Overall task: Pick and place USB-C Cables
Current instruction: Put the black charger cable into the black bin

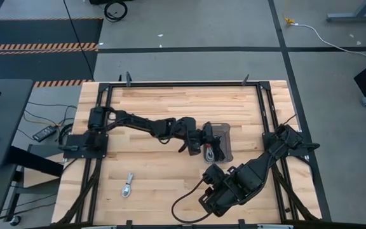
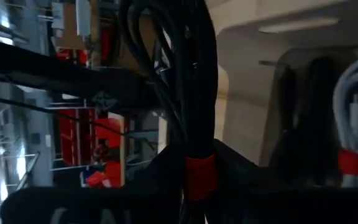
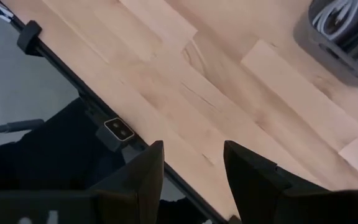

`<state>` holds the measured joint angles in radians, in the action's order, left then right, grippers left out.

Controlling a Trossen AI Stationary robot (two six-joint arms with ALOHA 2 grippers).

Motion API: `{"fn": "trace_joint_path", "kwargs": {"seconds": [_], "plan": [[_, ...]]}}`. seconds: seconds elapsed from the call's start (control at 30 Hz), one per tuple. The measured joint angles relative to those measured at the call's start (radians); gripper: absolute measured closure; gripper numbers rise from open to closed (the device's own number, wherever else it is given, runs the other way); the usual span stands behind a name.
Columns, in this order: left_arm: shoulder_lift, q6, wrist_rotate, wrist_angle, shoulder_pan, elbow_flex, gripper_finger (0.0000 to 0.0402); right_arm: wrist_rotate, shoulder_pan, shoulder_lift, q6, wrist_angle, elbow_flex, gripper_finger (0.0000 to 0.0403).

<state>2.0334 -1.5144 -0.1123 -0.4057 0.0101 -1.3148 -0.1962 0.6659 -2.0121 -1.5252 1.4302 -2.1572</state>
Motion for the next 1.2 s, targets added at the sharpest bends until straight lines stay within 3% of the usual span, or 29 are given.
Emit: {"fn": "trace_joint_path", "kwargs": {"seconds": [0.87, 1.2], "plan": [[0.035, 0.017, -0.032, 0.055, 0.018, -0.035, 0.0315, -0.031, -0.002, 0.000, 0.053, 0.006, 0.000, 0.0229], [0.035, 0.064, -0.032, 0.062, 0.022, -0.035, 0.0279, -0.049, -0.002, 0.000, 0.054, 0.006, 0.000, 0.0229]]}}
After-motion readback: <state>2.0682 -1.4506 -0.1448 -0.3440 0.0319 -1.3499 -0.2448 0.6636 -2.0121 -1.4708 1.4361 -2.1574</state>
